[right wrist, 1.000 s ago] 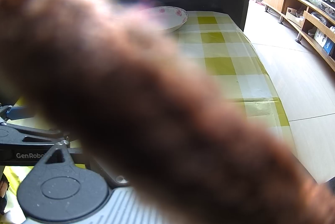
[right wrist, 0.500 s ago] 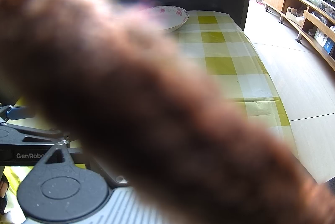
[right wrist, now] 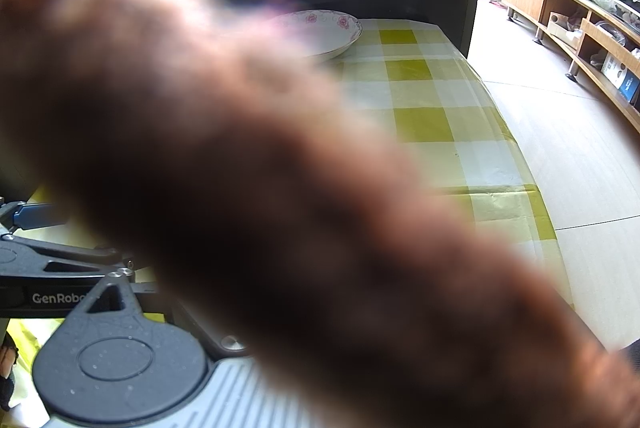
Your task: Organize fruits
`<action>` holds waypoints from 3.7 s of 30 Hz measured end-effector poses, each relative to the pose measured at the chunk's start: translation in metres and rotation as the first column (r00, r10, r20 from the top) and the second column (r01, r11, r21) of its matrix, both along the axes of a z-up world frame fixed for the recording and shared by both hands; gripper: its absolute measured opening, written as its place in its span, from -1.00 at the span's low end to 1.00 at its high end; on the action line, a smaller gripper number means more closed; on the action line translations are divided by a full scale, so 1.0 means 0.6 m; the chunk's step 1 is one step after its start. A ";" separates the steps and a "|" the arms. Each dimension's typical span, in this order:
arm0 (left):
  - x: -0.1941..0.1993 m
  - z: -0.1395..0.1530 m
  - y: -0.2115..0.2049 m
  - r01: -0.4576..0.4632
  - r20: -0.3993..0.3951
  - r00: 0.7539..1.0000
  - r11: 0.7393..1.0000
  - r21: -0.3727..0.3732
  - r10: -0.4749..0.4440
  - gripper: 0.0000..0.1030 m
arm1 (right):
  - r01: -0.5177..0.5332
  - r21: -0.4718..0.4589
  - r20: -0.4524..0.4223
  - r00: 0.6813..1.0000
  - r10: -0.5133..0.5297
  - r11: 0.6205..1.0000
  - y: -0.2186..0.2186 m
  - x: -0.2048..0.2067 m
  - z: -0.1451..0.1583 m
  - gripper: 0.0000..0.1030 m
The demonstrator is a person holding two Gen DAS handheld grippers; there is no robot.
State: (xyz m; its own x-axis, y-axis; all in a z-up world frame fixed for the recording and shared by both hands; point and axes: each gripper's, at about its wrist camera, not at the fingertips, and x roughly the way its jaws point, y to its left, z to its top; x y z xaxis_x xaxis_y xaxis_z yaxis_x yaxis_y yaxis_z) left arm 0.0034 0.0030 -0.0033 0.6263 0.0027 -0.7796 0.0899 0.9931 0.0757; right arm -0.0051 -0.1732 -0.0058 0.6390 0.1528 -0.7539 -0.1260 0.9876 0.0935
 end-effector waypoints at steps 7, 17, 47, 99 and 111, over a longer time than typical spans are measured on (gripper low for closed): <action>0.000 0.000 0.000 0.000 -0.001 1.000 1.000 0.000 0.000 0.96 | 0.000 0.001 -0.002 1.000 0.000 1.000 0.000 0.001 0.000 0.80; 0.008 0.004 0.010 0.006 0.023 1.000 1.000 -0.007 -0.005 0.95 | -0.016 0.003 -0.005 1.000 0.016 1.000 0.008 0.011 0.001 0.79; 0.151 -0.035 0.063 0.031 -0.038 0.999 0.999 0.017 -0.031 0.33 | -0.406 -0.073 -0.007 0.913 0.407 0.911 0.075 0.260 -0.022 0.12; 0.185 -0.005 0.056 0.052 -0.028 0.998 0.993 -0.109 -0.055 -0.34 | -0.428 0.046 -0.008 0.903 0.429 0.903 0.058 0.286 -0.013 -0.77; 0.143 -0.031 0.075 0.074 -0.027 0.997 0.995 -0.065 -0.076 -0.21 | -0.436 -0.037 0.009 0.899 0.437 0.899 0.069 0.291 -0.023 0.00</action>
State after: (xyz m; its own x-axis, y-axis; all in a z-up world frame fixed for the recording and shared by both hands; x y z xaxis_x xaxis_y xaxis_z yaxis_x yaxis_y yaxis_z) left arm 0.0891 0.0479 -0.0220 0.6000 -0.0935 -0.7945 0.1654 0.9862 0.0089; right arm 0.1697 -0.1317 -0.0195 0.5262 0.3948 -0.7531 -0.5465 0.8356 0.0562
